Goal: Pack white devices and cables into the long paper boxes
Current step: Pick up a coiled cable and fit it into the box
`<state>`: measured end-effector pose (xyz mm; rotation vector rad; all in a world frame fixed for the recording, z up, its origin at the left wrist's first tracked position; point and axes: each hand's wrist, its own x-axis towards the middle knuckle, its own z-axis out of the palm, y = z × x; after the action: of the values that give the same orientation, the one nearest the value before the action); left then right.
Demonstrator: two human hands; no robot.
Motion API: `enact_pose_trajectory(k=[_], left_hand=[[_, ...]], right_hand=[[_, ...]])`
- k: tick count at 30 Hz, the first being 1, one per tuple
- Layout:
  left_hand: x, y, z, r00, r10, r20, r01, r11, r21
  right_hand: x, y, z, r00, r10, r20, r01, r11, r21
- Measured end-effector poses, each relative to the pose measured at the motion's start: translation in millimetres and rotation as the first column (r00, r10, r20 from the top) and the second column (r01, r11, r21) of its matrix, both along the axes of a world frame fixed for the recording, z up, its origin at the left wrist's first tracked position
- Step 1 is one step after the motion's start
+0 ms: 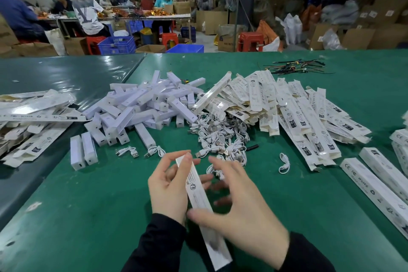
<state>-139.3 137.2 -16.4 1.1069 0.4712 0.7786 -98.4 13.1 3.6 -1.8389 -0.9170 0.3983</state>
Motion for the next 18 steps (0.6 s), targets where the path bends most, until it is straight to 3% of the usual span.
enact_pose_trajectory(k=[2, 4, 6, 8, 13, 16, 18], left_hand=[[1.1, -0.4, -0.4, 0.998, 0.059, -0.023, -0.057, 0.994, 0.092], [2.8, -3.2, -2.5, 0.998, 0.005, -0.069, 0.004, 0.992, 0.128], [3.7, -6.7, -4.0, 0.983, -0.131, -0.130, 0.142, 0.987, 0.079], [3.7, -7.8, -3.8, 0.967, -0.188, -0.171, 0.201, 0.978, 0.063], [4.0, -0.8, -0.6, 0.982, -0.073, -0.177, 0.088, 0.993, 0.081], [3.9, -0.4, 0.3, 0.984, -0.040, -0.176, 0.053, 0.996, 0.073], [3.6, -0.7, -0.1, 0.983, -0.032, -0.182, 0.046, 0.996, 0.076]], right_hand=[[-9.0, -0.8, -2.6, 0.971, -0.006, 0.237, 0.030, 0.995, -0.098], [-10.5, -9.6, -0.3, 0.937, -0.039, 0.347, 0.091, 0.987, -0.135], [-3.6, -27.2, 5.5, 0.876, -0.145, 0.461, 0.215, 0.971, -0.102], [7.7, -55.6, 7.7, 0.758, -0.314, 0.571, 0.403, 0.914, -0.033], [49.7, -138.1, -7.1, 0.529, -0.670, 0.521, 0.806, 0.590, -0.059], [72.5, -174.3, -25.2, 0.599, -0.621, 0.505, 0.798, 0.509, -0.321], [79.2, -180.1, -37.8, 0.564, -0.604, 0.563, 0.824, 0.450, -0.344]])
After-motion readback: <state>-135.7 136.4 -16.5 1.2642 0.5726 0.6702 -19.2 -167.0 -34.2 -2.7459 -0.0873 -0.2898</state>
